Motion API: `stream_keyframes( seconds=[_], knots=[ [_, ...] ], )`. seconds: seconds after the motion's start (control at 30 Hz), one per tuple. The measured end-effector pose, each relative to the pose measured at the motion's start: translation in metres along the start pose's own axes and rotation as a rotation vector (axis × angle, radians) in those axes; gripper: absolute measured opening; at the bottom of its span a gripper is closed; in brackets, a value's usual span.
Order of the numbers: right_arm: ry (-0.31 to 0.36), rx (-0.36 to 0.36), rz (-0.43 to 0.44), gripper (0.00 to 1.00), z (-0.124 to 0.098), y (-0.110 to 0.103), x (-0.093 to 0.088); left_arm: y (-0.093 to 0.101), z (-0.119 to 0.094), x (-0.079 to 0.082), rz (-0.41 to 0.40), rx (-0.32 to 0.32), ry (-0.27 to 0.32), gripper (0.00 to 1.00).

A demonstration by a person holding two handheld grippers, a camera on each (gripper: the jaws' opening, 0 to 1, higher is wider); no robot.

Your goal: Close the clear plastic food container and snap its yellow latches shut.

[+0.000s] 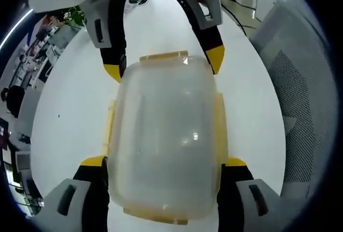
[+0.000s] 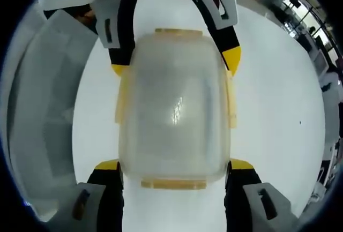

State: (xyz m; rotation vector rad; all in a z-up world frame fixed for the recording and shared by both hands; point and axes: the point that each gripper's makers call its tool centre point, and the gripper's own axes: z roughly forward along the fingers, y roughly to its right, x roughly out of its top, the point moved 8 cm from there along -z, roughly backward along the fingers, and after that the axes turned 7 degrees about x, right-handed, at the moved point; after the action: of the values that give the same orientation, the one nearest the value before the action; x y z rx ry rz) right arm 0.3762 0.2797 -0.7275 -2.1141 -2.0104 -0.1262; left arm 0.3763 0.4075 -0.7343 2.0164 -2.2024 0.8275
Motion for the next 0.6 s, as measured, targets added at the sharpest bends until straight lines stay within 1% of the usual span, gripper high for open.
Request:
stream_keyframes(
  seconds=[0.6],
  knots=[
    [0.002, 0.001, 0.000, 0.77, -0.002, 0.018, -0.001, -0.018, 0.007, -0.001, -0.003, 0.000, 0.003, 0.84]
  ],
)
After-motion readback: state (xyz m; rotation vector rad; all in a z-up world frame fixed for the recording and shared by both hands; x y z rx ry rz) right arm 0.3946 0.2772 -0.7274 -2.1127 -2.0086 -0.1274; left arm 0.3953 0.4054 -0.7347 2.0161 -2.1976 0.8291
